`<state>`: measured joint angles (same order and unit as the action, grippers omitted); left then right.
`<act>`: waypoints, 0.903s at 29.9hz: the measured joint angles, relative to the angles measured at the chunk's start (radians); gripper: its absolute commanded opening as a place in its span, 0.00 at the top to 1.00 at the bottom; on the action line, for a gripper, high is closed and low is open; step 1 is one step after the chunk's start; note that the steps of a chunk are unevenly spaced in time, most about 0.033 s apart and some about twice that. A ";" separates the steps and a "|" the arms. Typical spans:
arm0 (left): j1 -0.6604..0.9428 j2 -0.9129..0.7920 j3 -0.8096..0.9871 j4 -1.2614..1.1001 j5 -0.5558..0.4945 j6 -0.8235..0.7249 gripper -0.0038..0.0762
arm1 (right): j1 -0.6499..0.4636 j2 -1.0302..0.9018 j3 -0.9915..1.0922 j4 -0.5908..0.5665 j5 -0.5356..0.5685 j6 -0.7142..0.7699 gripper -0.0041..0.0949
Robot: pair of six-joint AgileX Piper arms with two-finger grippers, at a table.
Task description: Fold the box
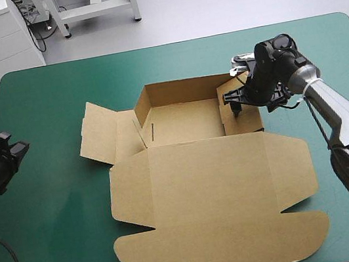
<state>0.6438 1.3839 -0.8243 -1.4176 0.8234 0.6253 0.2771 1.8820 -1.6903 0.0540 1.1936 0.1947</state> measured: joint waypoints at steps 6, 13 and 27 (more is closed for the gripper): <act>-0.005 0.006 0.000 0.000 -0.004 0.000 0.99 | 0.000 0.031 0.000 0.001 -0.009 0.000 0.14; -0.006 0.019 0.000 0.000 -0.006 0.000 0.99 | 0.000 0.031 0.000 0.002 -0.003 0.003 0.41; -0.014 0.019 0.000 -0.001 0.004 0.000 0.99 | -0.002 0.031 0.000 -0.007 0.024 -0.005 0.97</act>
<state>0.6300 1.4034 -0.8240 -1.4188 0.8274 0.6253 0.2750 1.9130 -1.6903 0.0470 1.2175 0.1902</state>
